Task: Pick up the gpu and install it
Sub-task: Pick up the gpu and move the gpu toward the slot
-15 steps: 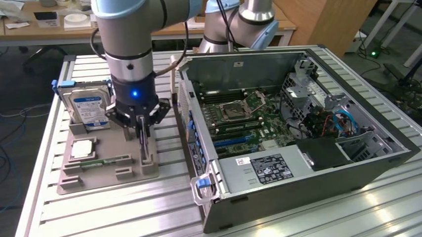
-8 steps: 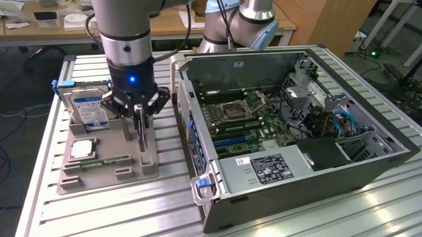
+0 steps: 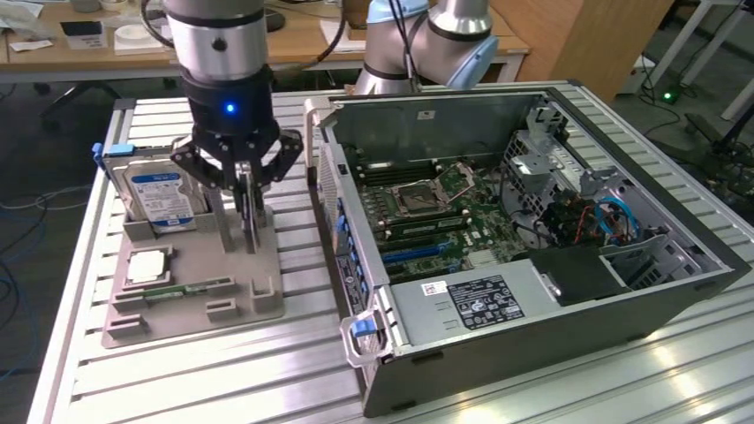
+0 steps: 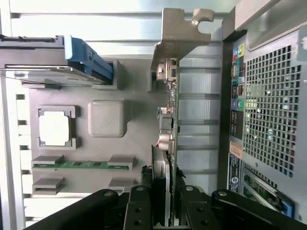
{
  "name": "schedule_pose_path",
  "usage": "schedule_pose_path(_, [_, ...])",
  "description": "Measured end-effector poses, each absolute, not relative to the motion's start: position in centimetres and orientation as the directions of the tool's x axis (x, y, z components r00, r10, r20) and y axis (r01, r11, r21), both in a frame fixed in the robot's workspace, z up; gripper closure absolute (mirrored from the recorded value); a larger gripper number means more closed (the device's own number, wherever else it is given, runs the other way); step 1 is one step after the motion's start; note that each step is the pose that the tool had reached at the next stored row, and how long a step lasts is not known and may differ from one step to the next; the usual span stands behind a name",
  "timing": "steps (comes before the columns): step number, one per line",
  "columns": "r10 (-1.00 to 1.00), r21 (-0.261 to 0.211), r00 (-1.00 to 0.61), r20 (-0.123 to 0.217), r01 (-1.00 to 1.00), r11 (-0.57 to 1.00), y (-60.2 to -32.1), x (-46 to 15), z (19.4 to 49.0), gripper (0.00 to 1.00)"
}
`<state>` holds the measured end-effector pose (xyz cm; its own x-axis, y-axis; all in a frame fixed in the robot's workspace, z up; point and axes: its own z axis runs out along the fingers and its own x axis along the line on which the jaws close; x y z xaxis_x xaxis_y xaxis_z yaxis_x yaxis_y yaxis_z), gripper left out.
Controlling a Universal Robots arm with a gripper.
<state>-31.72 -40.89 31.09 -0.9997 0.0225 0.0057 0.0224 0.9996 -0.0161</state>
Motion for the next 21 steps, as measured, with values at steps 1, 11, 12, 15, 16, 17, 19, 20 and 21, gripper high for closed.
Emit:
schedule_pose_path(1, [0.023,-0.016,-1.000,0.006,0.022,1.000,-40.9,-31.7,31.5,0.73])
schedule_pose_path(11, [0.023,-0.016,-1.000,0.006,0.022,1.000,-40.9,-31.7,36.1,0.73])
schedule_pose_path(12, [0.023,-0.016,-1.000,0.006,0.022,1.000,-40.9,-31.7,36.6,0.73])
schedule_pose_path(15, [0.023,-0.016,-1.000,0.006,0.022,1.000,-40.9,-31.7,37.9,0.73])
schedule_pose_path(16, [0.023,-0.016,-1.000,0.006,0.022,1.000,-40.9,-31.7,38.4,0.73])
schedule_pose_path(17, [0.023,-0.016,-1.000,0.006,0.022,1.000,-40.9,-31.7,38.8,0.73])
schedule_pose_path(19, [0.023,-0.016,-1.000,0.006,0.022,1.000,-40.9,-31.7,39.7,0.73])
schedule_pose_path(20, [0.023,-0.016,-1.000,0.006,0.022,1.000,-40.9,-31.7,40.1,0.73])
schedule_pose_path(21, [0.023,-0.016,-1.000,0.006,0.022,1.000,-40.9,-31.7,40.3,0.73])
